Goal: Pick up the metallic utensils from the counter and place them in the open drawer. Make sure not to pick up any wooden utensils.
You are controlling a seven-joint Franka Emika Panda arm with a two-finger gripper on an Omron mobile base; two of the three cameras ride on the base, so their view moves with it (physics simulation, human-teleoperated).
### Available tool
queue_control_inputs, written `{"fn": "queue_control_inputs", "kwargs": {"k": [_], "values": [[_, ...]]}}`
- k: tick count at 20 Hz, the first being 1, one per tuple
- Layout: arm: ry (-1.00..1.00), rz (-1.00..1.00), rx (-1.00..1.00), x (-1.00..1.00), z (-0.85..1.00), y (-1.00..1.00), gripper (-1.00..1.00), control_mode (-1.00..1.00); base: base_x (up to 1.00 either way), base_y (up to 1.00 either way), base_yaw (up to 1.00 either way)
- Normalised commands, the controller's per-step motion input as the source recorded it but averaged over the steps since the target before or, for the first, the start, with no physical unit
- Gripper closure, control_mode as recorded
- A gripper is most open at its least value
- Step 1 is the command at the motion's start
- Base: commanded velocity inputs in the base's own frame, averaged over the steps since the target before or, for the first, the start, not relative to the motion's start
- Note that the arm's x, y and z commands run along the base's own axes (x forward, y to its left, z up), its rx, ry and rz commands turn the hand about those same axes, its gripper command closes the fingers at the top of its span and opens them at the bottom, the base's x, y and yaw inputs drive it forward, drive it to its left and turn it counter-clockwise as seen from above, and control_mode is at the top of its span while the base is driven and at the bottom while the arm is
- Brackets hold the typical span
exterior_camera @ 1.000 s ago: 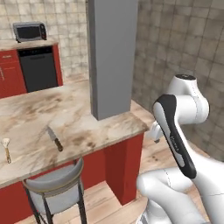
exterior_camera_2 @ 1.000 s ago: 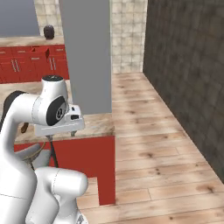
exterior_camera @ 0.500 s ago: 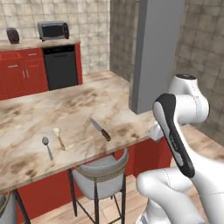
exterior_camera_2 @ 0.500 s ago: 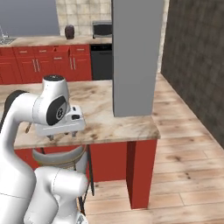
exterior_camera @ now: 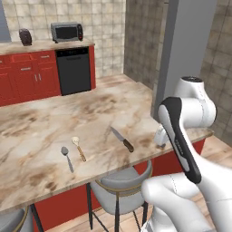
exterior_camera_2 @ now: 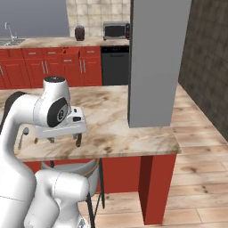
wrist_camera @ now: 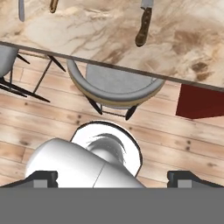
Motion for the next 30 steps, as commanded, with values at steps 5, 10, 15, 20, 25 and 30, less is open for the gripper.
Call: {"fn": "queue_control_inputs", "kwargs": {"k": [5,10,15,20,25,30], "values": [[0.00,0.00,0.00,0.00,0.00,0.00,-1.00,1.00,0.00,0.00,0.00],[0.00,0.00,0.00,0.00,0.00,0.00,-1.00,1.00,0.00,0.00,0.00],[0.38,0.07,-0.12,0.74,0.00,0.23,-1.00,-1.00,0.04,0.02,0.00],[0.51,0.18,-0.11,1.00,0.00,0.26,-1.00,-1.00,0.00,0.00,0.00],[0.23,0.10,-0.01,1.00,-0.08,0.30,-1.00,-1.00,0.00,0.00,0.00],[0.01,0.00,0.00,1.00,-0.54,0.53,-1.00,-1.00,0.00,0.00,0.00]]}}
